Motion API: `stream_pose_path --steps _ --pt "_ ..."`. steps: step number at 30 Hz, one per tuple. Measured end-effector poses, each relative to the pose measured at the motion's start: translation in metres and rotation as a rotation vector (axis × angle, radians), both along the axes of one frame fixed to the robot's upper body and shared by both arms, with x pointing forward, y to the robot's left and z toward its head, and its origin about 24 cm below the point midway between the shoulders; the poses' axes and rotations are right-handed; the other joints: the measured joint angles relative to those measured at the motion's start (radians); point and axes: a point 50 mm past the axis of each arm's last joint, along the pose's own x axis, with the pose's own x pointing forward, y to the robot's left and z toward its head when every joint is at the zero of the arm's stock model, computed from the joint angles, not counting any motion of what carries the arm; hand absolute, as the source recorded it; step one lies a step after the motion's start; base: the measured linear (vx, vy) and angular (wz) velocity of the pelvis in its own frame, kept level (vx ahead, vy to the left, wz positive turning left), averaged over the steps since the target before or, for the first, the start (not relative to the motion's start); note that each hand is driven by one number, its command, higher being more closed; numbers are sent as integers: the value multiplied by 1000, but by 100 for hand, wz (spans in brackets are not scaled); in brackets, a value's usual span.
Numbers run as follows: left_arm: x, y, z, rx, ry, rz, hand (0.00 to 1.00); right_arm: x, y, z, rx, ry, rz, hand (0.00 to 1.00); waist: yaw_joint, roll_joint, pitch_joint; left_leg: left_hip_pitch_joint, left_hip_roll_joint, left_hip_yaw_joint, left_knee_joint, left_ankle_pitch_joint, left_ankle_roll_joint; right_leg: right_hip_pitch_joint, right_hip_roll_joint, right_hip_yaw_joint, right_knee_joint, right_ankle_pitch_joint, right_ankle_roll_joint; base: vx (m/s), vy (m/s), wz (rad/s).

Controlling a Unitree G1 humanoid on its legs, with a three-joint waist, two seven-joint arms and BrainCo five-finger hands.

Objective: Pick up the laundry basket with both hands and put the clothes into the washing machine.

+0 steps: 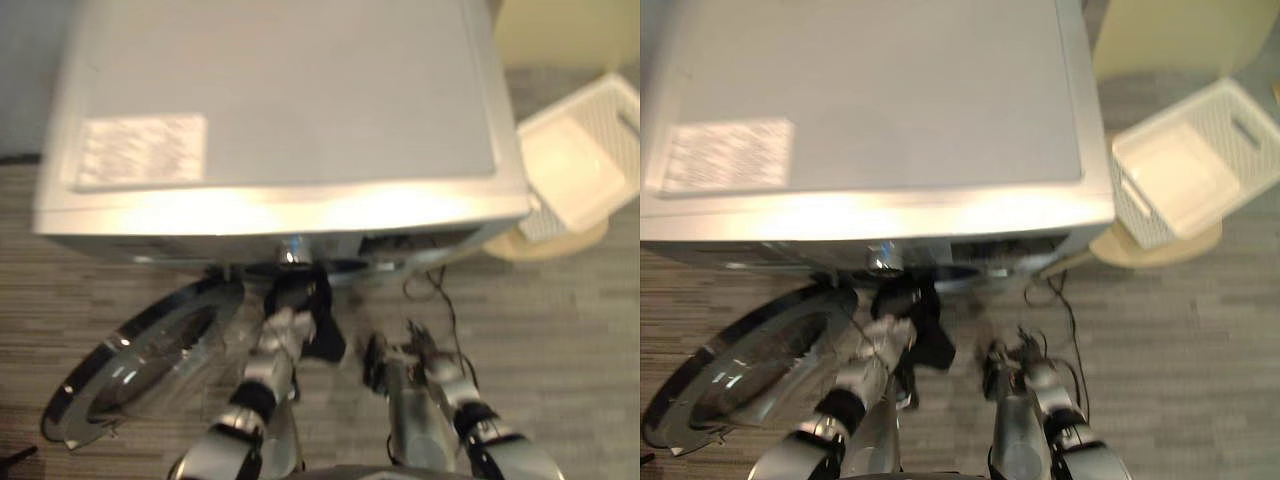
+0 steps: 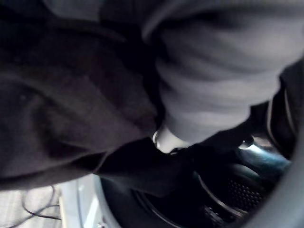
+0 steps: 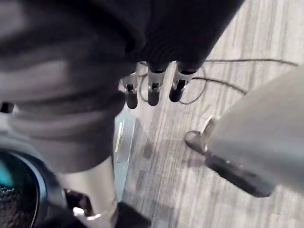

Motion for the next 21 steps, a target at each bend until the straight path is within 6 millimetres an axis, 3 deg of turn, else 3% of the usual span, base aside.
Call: stream_pose_path --steps 1,2,6,8,17,21 --pt "12 -8 25 -10 -78 -1 100 9 17 16 32 -70 19 0 9 -31 27 -63 4 4 88 -36 8 -83 -26 11 108 -34 4 -194 85 -12" --pt "17 -16 39 -44 -119 0 100 13 34 26 51 -116 55 0 11 -36 35 -136 14 -3 189 -74 19 -158 -46 16 208 -67 0 -180 89 -18" --pt "25 -21 65 -144 -176 80 100 21 85 68 177 -280 129 0 9 -34 37 -329 46 -25 418 -161 37 -365 -66 49 427 -132 -4 -133 61 -17" --pt "30 -19 82 -180 -218 110 100 22 97 82 227 -333 140 0 3 -33 37 -420 54 -47 491 -178 41 -446 -71 57 495 -147 -2 -132 12 -4" --pt "49 -7 184 -405 -453 229 100 20 99 107 326 -444 119 0 -17 -35 36 -712 58 -77 670 -199 46 -741 -93 91 670 -158 -13 -99 -32 -3" --pt "53 21 234 -475 -562 311 100 19 96 129 409 -549 121 0 -43 -37 35 -792 77 -82 682 -195 50 -818 -84 83 672 -142 -31 -33 -45 -12"
